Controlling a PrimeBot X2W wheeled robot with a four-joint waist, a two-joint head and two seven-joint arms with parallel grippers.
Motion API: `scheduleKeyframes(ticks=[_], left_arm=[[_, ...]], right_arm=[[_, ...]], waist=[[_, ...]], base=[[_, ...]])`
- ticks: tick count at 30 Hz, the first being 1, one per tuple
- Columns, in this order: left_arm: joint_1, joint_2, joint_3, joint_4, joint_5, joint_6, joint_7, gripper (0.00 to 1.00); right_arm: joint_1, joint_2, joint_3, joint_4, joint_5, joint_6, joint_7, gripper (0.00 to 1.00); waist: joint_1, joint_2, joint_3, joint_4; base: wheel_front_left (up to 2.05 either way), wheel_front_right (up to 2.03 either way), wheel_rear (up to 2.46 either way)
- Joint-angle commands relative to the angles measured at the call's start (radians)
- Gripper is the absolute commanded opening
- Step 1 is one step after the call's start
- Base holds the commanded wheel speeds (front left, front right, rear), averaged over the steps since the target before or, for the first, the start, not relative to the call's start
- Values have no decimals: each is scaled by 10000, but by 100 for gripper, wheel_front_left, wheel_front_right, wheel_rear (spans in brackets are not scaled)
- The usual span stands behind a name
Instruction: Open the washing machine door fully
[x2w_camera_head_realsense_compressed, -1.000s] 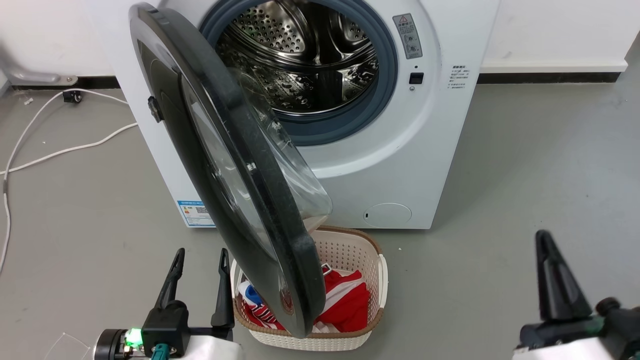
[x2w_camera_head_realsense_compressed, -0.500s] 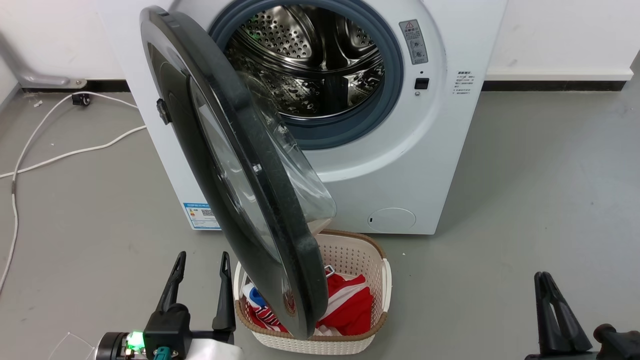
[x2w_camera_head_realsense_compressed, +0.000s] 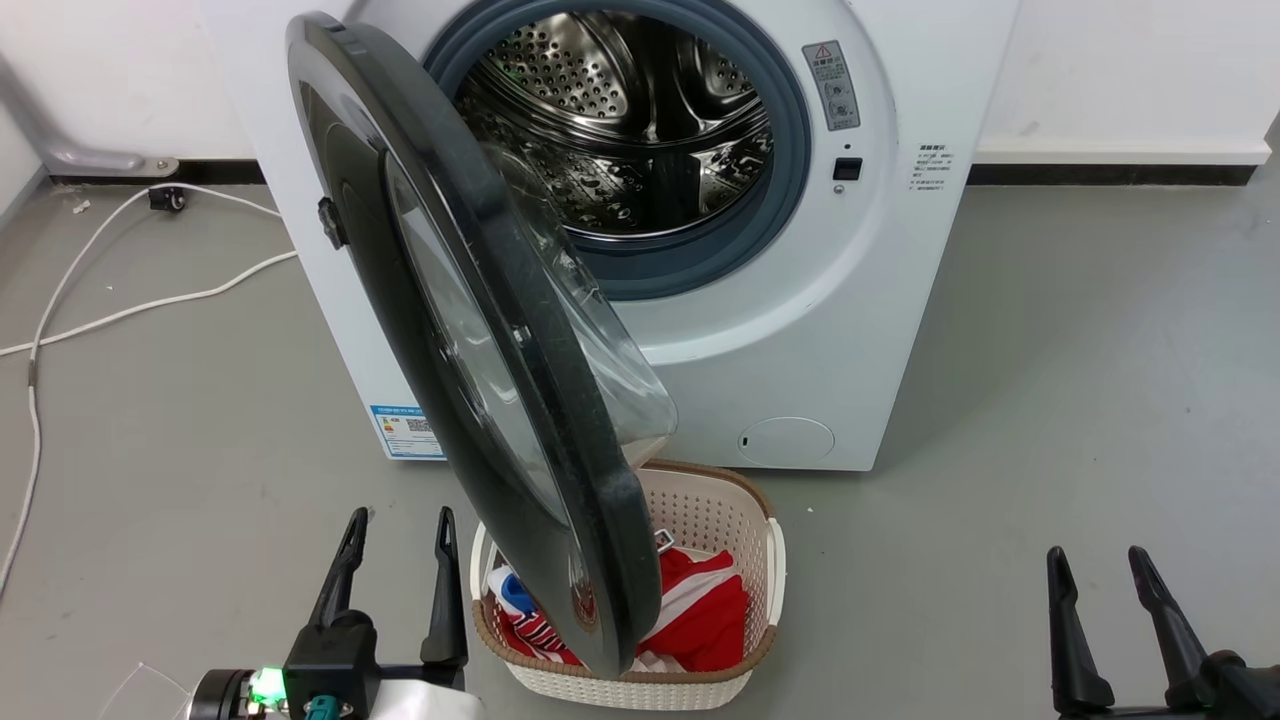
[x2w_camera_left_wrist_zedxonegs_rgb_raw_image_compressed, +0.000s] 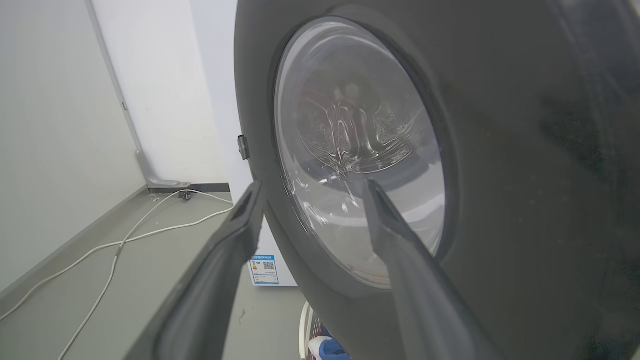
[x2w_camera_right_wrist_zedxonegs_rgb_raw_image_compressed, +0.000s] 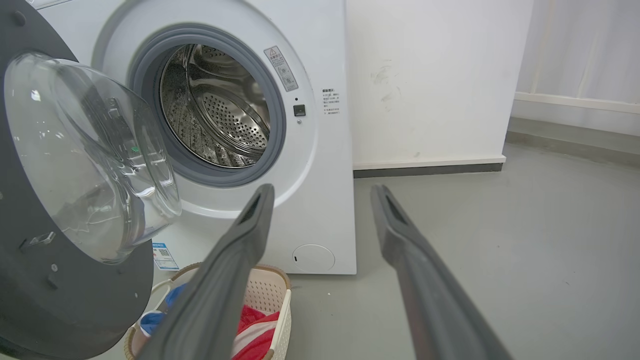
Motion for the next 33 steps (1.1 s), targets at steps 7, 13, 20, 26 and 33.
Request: scheduleKeyframes(ticks=[7, 13, 20, 26, 33], left_arm=[[86, -10, 128, 112, -72, 14, -27, 0], [-127, 17, 401, 4, -56, 53, -27, 0], [-847, 215, 801, -840, 71, 60, -27, 0], [-1568, 294, 683, -2027, 287, 11, -26, 0], [-2326, 269, -142, -3272, 540, -134, -26, 0]], right_arm=[[141, 34, 13, 48, 69, -2, -20, 100], [79, 34, -4, 28, 90, -2, -21, 100], [-63, 33, -50, 7, 87, -2, -21, 100], [-131, 33, -63, -5, 91, -2, -21, 100], [-212, 32, 7, 4, 97, -2, -21, 100]], waist=[[0, 0, -14, 18], [0, 0, -10, 1], [0, 0, 27, 20], [0, 0, 60, -9], [0, 0, 109, -69]], base=[[0, 0, 0], [0, 0, 0], [0, 0, 0], [0, 0, 0], [0, 0, 0]])
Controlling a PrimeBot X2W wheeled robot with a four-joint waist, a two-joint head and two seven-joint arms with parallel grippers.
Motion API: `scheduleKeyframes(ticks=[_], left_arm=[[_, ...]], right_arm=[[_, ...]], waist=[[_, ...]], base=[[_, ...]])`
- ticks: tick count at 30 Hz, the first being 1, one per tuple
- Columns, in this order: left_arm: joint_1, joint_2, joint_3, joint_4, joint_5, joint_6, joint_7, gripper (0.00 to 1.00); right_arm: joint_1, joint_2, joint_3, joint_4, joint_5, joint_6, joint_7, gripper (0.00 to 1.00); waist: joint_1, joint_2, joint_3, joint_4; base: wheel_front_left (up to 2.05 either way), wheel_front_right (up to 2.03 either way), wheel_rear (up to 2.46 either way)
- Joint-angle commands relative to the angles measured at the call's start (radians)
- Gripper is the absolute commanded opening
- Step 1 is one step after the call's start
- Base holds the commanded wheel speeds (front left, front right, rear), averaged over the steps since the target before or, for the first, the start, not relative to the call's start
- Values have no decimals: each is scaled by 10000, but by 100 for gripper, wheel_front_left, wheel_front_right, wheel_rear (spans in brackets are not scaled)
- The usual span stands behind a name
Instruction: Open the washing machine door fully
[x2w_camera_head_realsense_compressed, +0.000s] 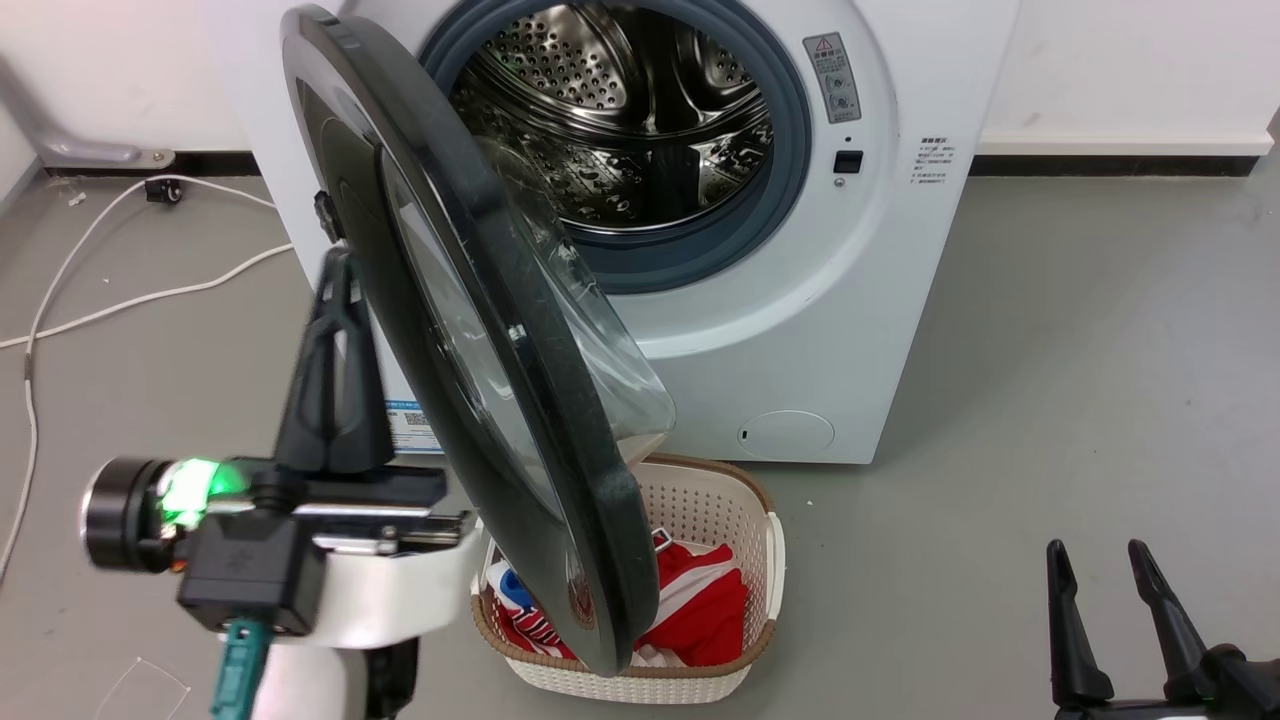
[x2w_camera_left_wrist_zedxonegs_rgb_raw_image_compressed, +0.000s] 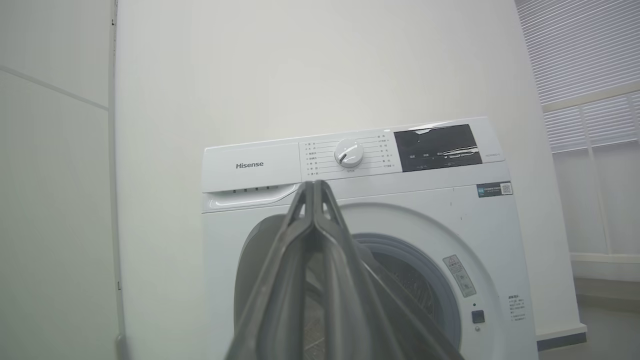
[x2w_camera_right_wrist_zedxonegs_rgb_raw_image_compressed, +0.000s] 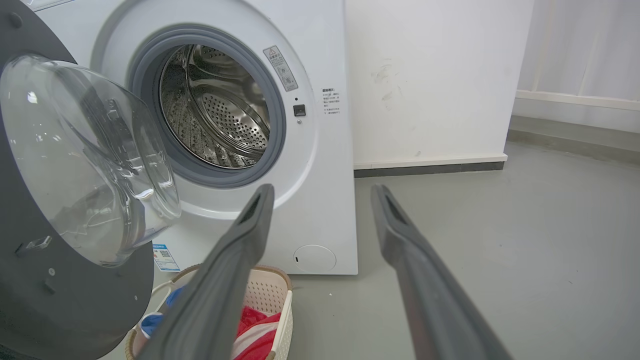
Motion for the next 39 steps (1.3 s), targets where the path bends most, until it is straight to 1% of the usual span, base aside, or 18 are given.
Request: scheduleKeyframes(ticks=[1, 4, 10, 15, 22, 31, 39], left_arm=[[-181, -31, -194, -146, 102, -67, -24, 0], [-465, -63, -804, -455, 148, -241, -24, 0], [-905, -129, -2388, -762, 249, -542, -24, 0], [-1163, -200, -3698, -700, 192, -693, -24, 0], [-1182, -252, -5066, -270, 62, -805, -24, 0], [-709, -234, -6226, 579, -30, -906, -24, 0], [-285, -43, -6637, 1546, -197, -872, -24, 0]], right_arm=[[-127, 28, 19, 0, 36, -2, -21, 100], [-160, 28, 49, 2, 71, -2, -21, 100], [-222, 28, 101, 26, 74, -4, -21, 100], [-242, 28, 154, 41, 56, -2, -21, 100], [-317, 28, 225, 73, 49, -2, -21, 100], [-288, 28, 242, 82, 41, -2, -21, 100], [-355, 28, 355, 120, -15, -2, -21, 100]], waist=[[0, -1, 11, -10], [0, -1, 39, -24], [0, -1, 86, -68], [0, -1, 128, -114], [0, -1, 166, -197], [0, -1, 200, -147], [0, -1, 251, -39]], base=[[0, 0, 0], [0, 0, 0], [0, 0, 0], [0, 0, 0], [0, 0, 0], [0, 0, 0], [0, 0, 0]])
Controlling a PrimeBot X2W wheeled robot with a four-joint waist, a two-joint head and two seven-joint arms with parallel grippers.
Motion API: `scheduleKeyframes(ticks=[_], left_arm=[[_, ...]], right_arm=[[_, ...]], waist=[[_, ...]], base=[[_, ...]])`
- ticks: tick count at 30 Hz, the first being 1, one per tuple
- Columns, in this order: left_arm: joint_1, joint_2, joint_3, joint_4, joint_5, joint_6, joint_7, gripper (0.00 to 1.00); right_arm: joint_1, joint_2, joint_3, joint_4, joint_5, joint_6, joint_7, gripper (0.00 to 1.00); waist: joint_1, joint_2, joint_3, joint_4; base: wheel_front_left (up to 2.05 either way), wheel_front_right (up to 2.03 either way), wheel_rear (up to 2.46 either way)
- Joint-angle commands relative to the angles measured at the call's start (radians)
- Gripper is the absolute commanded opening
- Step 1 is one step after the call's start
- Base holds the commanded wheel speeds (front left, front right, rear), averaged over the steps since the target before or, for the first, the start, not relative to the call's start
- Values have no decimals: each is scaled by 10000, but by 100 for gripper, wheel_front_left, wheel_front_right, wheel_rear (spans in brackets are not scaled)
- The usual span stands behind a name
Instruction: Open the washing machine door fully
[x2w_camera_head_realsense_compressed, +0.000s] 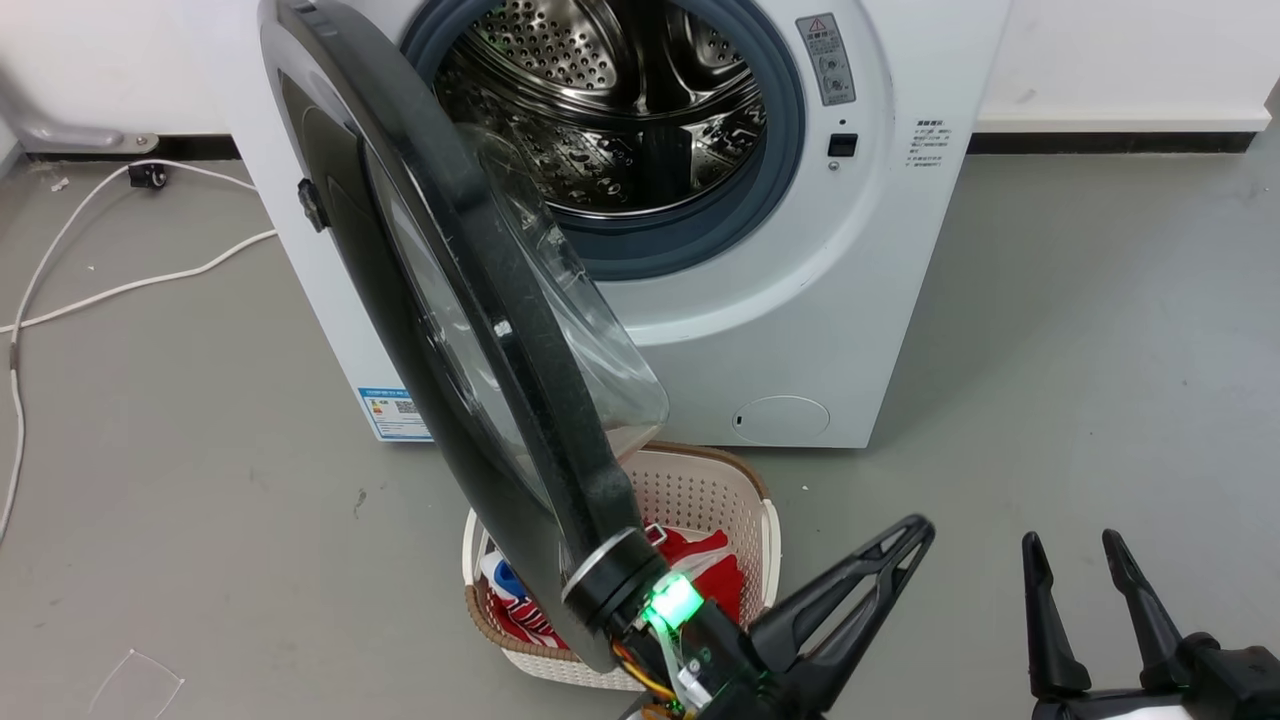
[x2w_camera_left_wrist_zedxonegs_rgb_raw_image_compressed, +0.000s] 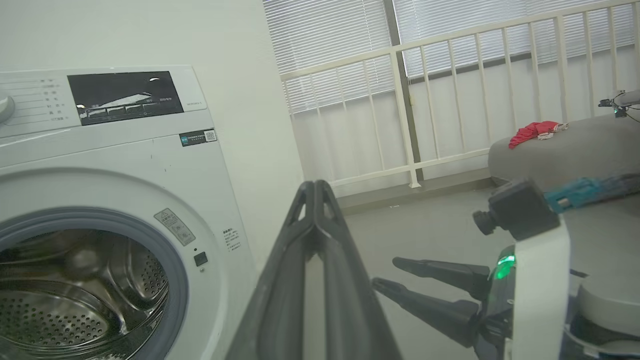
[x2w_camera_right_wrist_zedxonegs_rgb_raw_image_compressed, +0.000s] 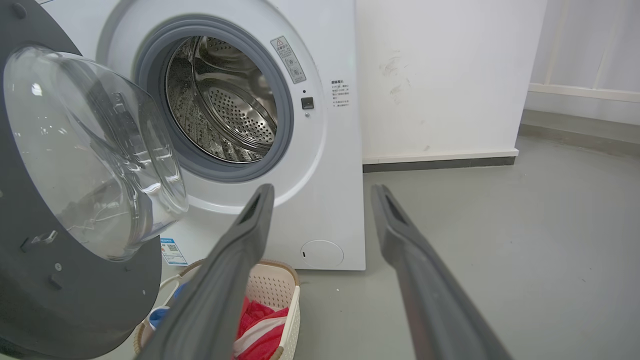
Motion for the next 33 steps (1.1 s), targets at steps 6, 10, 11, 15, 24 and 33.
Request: scheduleKeyframes(ticks=[6, 10, 11, 15, 24, 33], left_arm=[[540, 338, 101, 766, -217, 208, -24, 0], [752, 420, 284, 1066, -353, 352, -24, 0], [810, 445, 379, 1169, -379, 407, -24, 0], [937, 469, 824, 1561, -582, 605, -25, 0], [871, 588, 1739, 2159, -755, 751, -24, 0], [1041, 648, 2444, 2503, -816, 786, -14, 0]], right_arm=[[-152, 28, 40, 36, -54, -2, -21, 100], [-166, 28, 28, 57, -55, -2, -21, 100], [-171, 28, 26, 73, -56, -2, -21, 100], [-225, 28, 43, 105, -67, -2, -21, 100], [-252, 28, 61, 218, -49, -2, -21, 100], [-87, 29, -2, 318, 18, -2, -21, 100]], waist=[[0, 0, 75, 44], [0, 0, 126, 54], [0, 0, 143, 55], [0, 0, 218, 50], [0, 0, 289, 18], [0, 0, 137, 212]], base=[[0, 0, 0], [0, 0, 0], [0, 0, 0], [0, 0, 0], [0, 0, 0], [0, 0, 0]])
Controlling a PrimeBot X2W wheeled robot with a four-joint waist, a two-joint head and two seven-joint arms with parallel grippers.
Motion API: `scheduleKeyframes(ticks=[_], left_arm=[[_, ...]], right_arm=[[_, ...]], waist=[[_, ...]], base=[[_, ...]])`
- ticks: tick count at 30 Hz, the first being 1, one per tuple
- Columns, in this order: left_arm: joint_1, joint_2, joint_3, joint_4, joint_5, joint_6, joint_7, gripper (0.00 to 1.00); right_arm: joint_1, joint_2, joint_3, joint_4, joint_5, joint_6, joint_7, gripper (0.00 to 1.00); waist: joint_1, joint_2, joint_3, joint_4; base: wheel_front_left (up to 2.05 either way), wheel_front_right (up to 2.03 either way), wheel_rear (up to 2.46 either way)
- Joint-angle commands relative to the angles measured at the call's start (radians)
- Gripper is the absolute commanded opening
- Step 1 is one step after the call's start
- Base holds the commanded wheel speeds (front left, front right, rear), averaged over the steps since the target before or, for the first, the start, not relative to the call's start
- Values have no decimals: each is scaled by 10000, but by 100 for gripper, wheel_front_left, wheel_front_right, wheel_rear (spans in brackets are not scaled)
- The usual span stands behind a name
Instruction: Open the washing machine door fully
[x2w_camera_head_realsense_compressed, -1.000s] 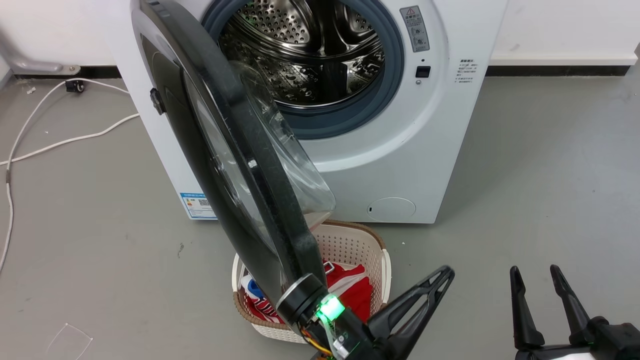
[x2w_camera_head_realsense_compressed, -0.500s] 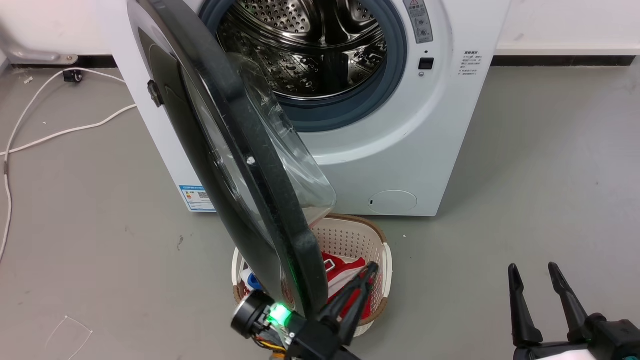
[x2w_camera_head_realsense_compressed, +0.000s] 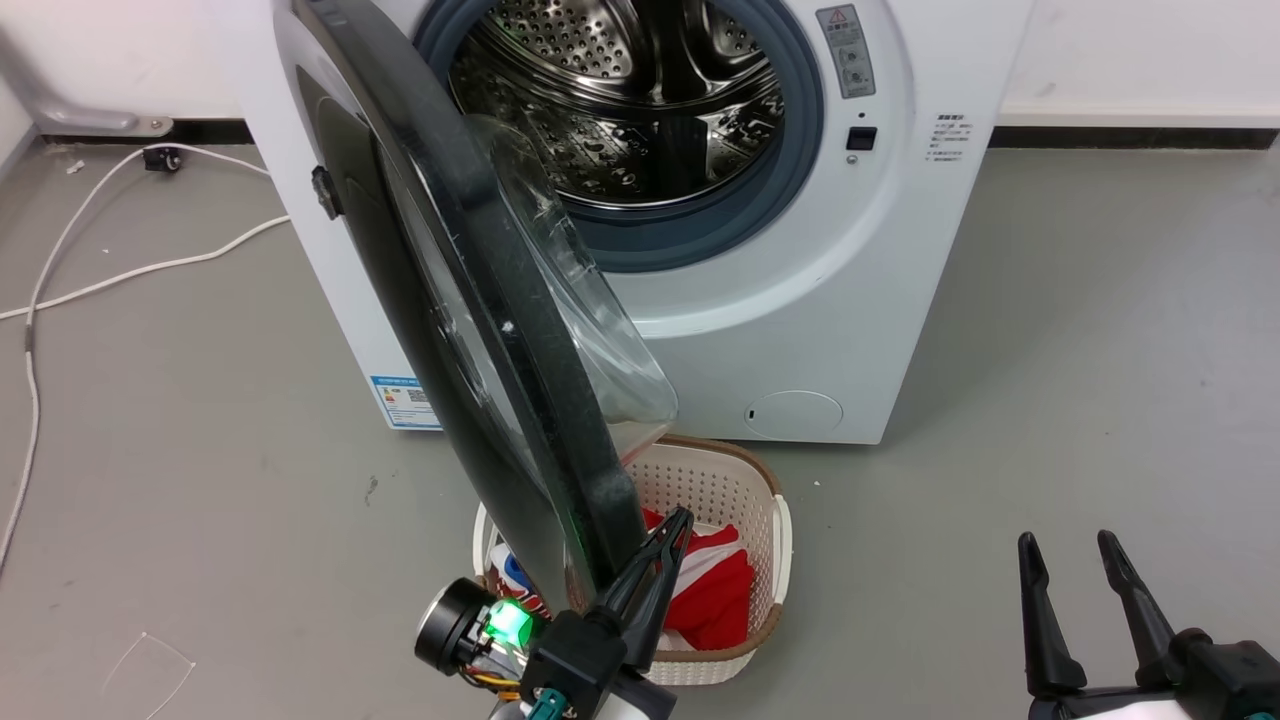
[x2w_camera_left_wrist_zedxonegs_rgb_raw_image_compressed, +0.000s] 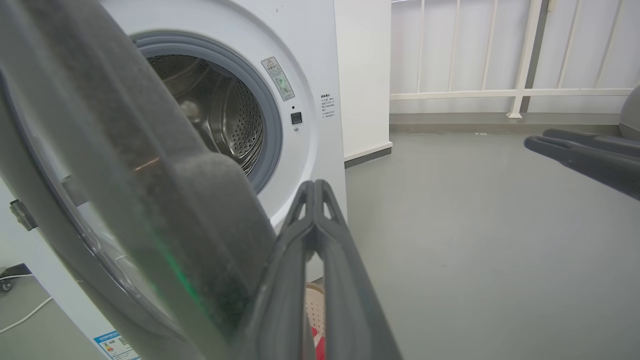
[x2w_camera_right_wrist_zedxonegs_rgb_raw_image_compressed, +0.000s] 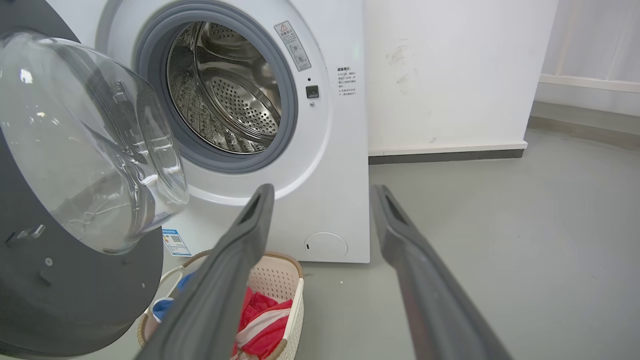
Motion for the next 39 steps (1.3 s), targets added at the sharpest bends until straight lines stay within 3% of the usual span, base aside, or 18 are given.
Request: scheduleKeyframes(ticks=[1, 14, 23, 32, 39], left_arm=[[87, 130, 258, 123, -39, 37, 4, 0], [603, 317, 638, -168, 205, 24, 13, 0], [1110, 556, 1302, -275, 19, 336, 15, 0], [1501, 684, 2945, -698, -413, 1016, 9, 0], [1401, 955, 4592, -736, -709, 1145, -10, 0]], right_arm=[[68, 29, -3, 1, 39, -2, -21, 100], [143, 27, 108, 154, 201, -2, -21, 100], [119, 27, 96, 207, 209, -2, -21, 100], [82, 26, 18, 218, 213, -2, -21, 100], [-123, 26, -12, 173, 82, -2, -21, 100]], waist=[[0, 0, -15, 73], [0, 0, -105, 1238], [0, 0, -16, 1715], [0, 0, 285, 1992], [0, 0, 642, 2166]], base=[[0, 0, 0], [0, 0, 0], [0, 0, 0], [0, 0, 0], [0, 0, 0]])
